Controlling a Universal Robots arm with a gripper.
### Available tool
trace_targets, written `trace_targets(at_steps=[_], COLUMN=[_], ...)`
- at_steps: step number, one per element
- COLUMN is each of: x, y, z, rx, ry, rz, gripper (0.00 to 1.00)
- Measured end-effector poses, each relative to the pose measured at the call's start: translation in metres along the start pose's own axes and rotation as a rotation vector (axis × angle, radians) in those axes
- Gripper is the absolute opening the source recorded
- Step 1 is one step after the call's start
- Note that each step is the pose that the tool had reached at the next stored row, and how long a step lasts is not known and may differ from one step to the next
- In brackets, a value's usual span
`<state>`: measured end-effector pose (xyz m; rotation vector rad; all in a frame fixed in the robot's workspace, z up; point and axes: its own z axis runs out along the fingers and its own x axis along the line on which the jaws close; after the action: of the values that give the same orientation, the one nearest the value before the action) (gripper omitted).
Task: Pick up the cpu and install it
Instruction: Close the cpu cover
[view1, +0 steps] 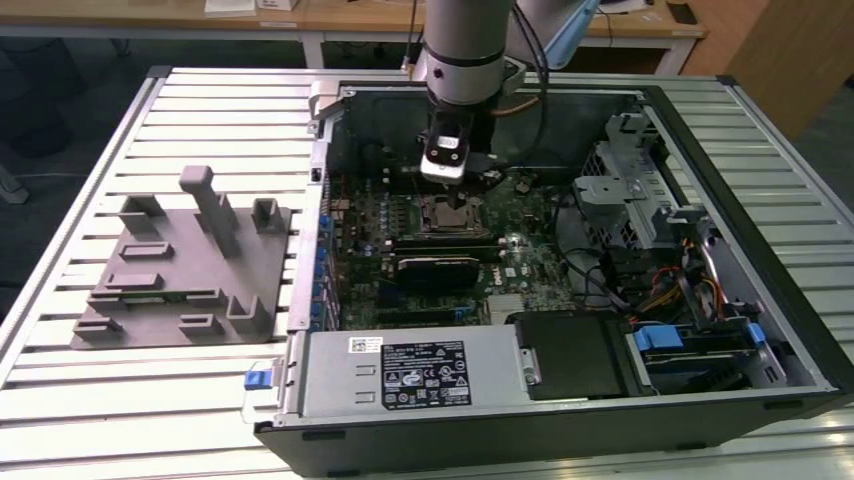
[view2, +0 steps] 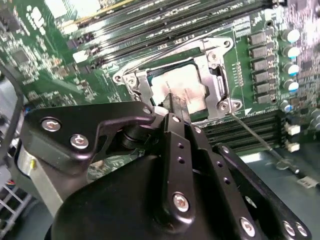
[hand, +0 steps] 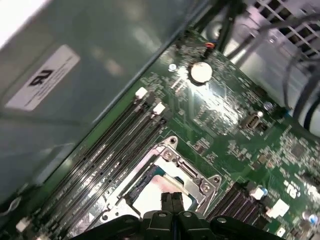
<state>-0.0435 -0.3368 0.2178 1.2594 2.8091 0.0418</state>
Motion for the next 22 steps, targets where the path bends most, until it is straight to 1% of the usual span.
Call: trace_targets(at_steps=[22], x=[0.0001], y=[-0.0001], z=[0.0013], rx=[-0.0143], ry=[0.0155], rz=[-0.399], gripper=[0.11])
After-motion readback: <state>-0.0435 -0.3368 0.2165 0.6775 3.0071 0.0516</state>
